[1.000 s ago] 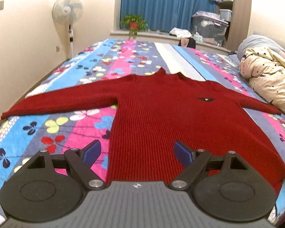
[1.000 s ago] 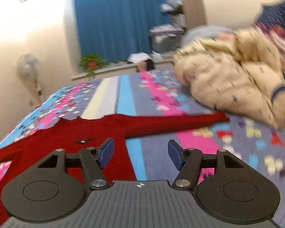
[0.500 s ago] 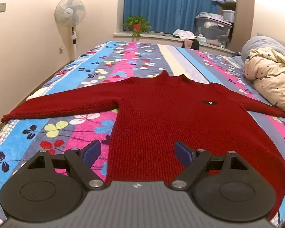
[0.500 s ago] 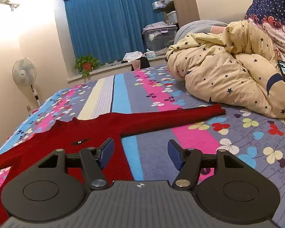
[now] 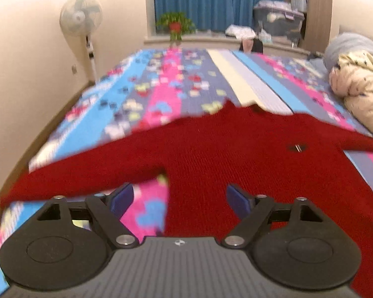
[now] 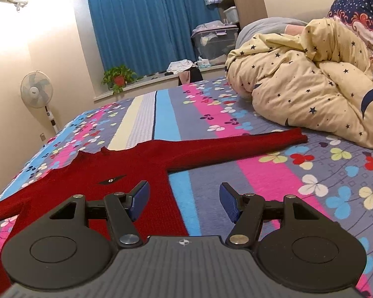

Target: Fold small clothes

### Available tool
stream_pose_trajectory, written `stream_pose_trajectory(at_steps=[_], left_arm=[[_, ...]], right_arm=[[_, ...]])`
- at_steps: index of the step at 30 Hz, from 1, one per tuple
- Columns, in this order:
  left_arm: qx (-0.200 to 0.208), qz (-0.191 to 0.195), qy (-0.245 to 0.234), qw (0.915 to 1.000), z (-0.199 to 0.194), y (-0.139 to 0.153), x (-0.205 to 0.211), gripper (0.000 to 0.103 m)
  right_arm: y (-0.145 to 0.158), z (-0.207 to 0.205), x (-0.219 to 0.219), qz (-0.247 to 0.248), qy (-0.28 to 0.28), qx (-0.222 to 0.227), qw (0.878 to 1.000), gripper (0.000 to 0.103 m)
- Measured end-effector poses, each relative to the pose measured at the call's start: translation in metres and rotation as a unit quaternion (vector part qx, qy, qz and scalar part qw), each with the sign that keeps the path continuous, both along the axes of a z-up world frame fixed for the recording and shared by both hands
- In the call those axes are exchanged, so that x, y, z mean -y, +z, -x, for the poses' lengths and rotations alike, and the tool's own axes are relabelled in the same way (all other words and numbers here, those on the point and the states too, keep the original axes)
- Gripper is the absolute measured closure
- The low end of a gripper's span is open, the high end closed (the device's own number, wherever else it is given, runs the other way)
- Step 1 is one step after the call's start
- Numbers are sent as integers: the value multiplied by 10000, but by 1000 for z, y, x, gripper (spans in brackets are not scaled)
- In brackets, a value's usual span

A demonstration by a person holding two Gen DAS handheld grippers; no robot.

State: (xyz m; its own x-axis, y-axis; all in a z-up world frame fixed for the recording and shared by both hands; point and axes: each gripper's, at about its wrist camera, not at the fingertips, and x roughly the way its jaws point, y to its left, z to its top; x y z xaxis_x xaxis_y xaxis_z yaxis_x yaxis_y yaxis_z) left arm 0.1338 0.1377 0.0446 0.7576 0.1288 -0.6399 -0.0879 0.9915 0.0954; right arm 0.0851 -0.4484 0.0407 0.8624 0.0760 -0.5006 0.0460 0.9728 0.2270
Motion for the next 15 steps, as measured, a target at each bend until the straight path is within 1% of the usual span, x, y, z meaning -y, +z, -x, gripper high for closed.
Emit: stream_pose_trajectory(at_steps=[1, 2, 3, 4, 5, 6, 7, 8, 9, 10, 11, 12, 13, 15], left_arm=[[78, 4, 0, 10000, -8, 2, -7, 36], [156, 54, 21, 9999, -16, 1, -17, 44], [209, 149, 73, 9996, -23, -1, -28, 59], [259, 264, 152, 9992, -26, -5, -40, 70], [332, 412, 273, 9982, -27, -13, -54, 73], [372, 535, 392, 9971, -26, -22, -68, 74], [238, 642, 561, 9961, -27, -33, -82, 75], [-119, 727, 873, 9935, -33, -41, -97, 76], [-95, 947, 1097, 9894, -35, -41, -111, 77], [97, 1171, 1189, 9859, -34, -38, -124, 76], [179, 1188, 1275, 9845, -37, -36, -133, 73], [217, 1169, 1411, 9828, -38, -36, -142, 62], [184, 1207, 1590, 9797, -40, -38, -152, 41], [39, 1556, 2016, 9670, -44, -46, -178, 23]], right_arm=[[0, -1, -3, 12, 14, -10, 10000, 39], [-1, -3, -7, 42, 35, -19, 10000, 39], [-1, -3, -10, 72, 57, -29, 10000, 39], [-2, -4, -14, 114, 84, -44, 9999, 39], [-2, -5, -18, 171, 110, -65, 9998, 39], [-3, -6, -20, 212, 128, -81, 9997, 39], [-3, -7, -24, 266, 149, -99, 9995, 39], [-4, -8, -26, 317, 167, -110, 9993, 39], [-4, -9, -28, 380, 182, -118, 9990, 39], [-5, -10, -28, 451, 184, -117, 9987, 39], [-5, -12, -28, 515, 158, -108, 9985, 39], [-5, -14, -27, 577, 91, -93, 9983, 39], [-5, -16, -24, 626, -24, -76, 9980, 39], [-5, -19, -18, 568, -289, -53, 9980, 39]])
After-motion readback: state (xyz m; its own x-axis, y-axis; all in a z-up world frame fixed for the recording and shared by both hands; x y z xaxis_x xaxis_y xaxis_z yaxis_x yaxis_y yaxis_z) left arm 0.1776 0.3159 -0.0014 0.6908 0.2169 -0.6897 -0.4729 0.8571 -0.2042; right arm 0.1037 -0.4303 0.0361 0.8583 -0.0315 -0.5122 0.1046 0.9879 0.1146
